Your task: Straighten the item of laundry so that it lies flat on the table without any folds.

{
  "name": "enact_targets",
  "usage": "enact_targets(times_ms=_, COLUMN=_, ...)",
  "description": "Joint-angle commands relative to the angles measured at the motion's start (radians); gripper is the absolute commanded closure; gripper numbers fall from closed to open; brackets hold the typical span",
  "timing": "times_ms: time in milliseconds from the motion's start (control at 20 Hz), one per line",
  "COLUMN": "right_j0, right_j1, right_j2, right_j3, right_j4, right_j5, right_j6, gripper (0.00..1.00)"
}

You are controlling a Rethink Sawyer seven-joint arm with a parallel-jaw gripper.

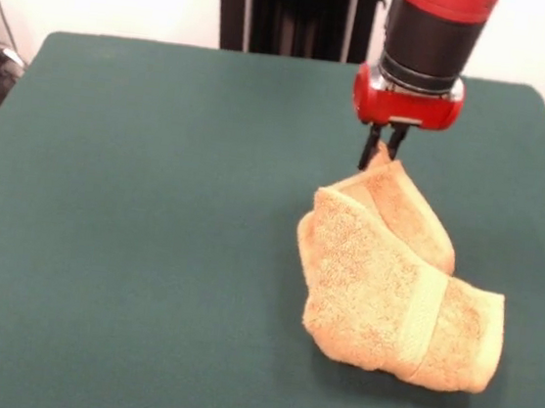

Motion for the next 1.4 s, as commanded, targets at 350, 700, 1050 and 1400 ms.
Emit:
enact_targets(times_ms=350, right_j0=-0.102, right_j1=0.087, right_j2=0.259, right_j3=-0.116, right_j4=-0.014, right_j5=0.148, right_j6=-0.03, gripper=1.0)
enact_targets(times_ms=700, right_j0=0.0, right_j1=0.159, right_j2=0.161, right_j3=-0.205, right_j4=-0.029, right_j5=0.153, right_j6=0.087, gripper=1.0)
enact_targets(times_ms=1050, right_j0=0.06, right_j1=0.247, right_j2=0.129, right_j3=-0.23, right_j4=-0.035, right_j5=0.043, right_j6=0.135, gripper=1.0)
enact_targets(times_ms=1400, right_j0=0.08, right_j1=0.291, right_j2=0.122, right_j3=-0.186, right_j4=0.031, right_j5=-0.034, right_j6=0.233, gripper=1.0)
